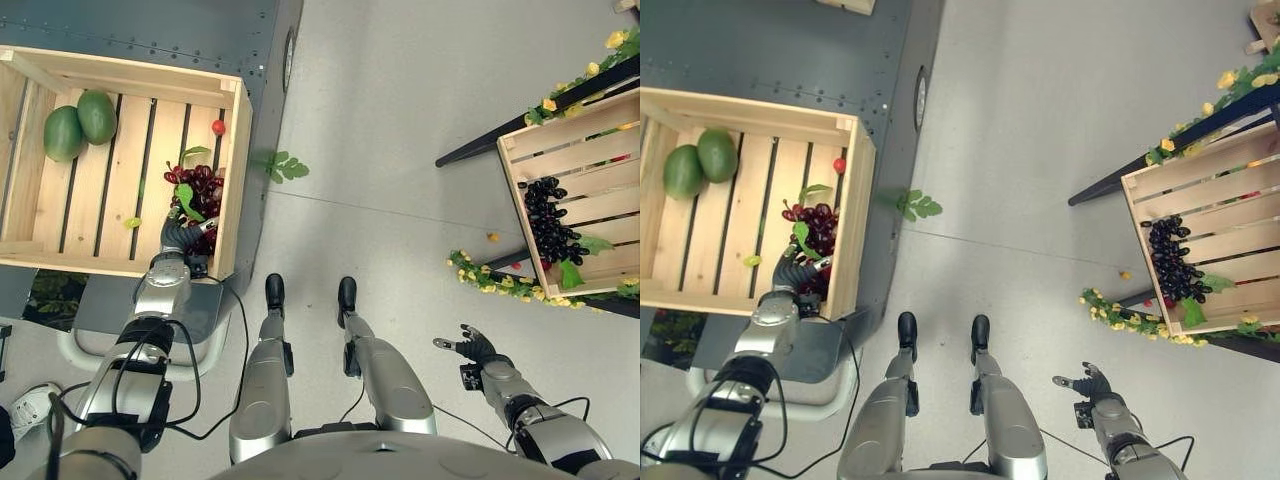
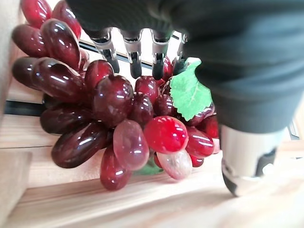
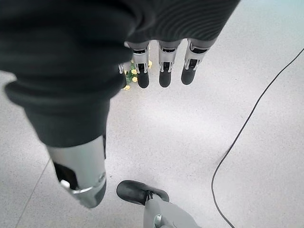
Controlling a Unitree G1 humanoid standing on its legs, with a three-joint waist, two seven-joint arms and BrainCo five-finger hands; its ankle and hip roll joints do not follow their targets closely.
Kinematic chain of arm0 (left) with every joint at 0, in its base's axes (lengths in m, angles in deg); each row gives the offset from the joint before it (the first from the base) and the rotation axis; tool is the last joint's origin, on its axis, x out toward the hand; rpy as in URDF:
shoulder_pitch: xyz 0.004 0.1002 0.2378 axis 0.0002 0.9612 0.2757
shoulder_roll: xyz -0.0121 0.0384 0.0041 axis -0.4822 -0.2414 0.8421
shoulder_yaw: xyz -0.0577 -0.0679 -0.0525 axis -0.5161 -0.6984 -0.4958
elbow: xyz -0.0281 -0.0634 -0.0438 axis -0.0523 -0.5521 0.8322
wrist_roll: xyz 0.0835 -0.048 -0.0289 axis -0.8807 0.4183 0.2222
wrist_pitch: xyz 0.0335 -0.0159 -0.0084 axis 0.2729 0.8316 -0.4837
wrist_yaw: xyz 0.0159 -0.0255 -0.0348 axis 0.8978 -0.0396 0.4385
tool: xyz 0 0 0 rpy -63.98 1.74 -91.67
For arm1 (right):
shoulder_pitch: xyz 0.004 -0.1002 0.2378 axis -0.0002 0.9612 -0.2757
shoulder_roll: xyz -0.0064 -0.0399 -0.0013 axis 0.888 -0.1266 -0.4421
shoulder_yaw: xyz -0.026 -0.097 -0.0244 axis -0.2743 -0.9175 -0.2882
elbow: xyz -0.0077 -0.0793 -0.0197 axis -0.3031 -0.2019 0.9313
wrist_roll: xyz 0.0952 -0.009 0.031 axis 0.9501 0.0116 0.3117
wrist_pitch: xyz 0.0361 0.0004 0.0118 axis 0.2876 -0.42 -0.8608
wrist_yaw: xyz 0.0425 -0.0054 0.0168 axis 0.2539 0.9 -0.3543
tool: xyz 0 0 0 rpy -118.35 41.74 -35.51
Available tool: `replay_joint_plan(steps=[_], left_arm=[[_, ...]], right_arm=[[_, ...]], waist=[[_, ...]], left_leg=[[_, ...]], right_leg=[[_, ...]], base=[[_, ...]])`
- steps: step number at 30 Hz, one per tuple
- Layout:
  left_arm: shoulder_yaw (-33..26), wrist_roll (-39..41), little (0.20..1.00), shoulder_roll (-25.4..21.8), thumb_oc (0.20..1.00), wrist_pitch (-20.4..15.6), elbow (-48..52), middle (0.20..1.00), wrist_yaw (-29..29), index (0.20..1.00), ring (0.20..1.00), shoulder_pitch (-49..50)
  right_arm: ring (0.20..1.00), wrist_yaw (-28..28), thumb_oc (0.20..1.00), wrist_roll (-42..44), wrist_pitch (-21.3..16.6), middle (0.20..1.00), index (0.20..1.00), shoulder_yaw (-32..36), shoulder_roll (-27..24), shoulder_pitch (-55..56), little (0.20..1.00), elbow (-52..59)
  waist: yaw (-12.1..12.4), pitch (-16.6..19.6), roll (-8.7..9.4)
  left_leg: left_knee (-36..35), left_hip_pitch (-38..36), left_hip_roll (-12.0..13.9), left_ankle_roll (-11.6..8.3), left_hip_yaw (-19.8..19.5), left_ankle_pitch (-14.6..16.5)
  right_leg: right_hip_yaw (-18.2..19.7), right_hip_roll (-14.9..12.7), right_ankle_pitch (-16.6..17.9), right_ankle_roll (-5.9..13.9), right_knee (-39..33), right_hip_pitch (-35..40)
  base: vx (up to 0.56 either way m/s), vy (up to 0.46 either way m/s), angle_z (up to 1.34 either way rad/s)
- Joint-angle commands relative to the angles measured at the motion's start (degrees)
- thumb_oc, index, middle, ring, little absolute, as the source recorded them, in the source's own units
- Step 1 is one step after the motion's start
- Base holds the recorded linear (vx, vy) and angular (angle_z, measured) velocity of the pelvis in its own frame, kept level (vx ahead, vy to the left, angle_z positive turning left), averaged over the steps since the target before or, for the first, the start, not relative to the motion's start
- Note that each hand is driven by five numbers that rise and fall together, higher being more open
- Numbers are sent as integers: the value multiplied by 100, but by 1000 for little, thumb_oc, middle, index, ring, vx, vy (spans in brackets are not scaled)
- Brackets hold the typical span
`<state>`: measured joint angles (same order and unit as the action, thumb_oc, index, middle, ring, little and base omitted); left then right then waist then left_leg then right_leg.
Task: Pick up the fruits from the basket on one side to the basket on the other side
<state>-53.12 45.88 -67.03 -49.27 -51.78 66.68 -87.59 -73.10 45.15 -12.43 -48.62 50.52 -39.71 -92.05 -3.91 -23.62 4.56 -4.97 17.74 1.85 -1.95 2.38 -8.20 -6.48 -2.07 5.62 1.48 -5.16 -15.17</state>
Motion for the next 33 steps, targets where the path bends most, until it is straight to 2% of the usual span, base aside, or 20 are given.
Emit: replay_joint_plan(steps=[1,25,33], left_arm=[[204,-367,1000,-225,1000,91,-747,1000,128,1000,1000,-428],[587,-527,1000,-460,1000,269,-1437,1000,319,1000,1000,-1572],[649,-137,1000,-410,1000,209,-1395,1000,248,1000,1000,-1928]], right_arm=[[1000,-89,1000,153,39,1000,1000,-298,-162,42,1000,17],[1000,-108,1000,320,-35,1000,1000,-475,-248,-62,1000,223],[1000,-75,1000,379,-26,1000,1000,-529,-268,-57,1000,264]], waist=[[-146,129,205],[-340,-101,394],[-414,-131,485]], left_leg=[[0,161,86,-161,71,193],[29,483,115,-169,93,105],[27,598,117,-174,102,78]], right_leg=[[203,-429,396,669,80,-626],[253,-403,545,684,90,-976],[268,-407,598,705,91,-1097]], base=[[-2,-5,-5],[-1,0,0],[0,0,0]])
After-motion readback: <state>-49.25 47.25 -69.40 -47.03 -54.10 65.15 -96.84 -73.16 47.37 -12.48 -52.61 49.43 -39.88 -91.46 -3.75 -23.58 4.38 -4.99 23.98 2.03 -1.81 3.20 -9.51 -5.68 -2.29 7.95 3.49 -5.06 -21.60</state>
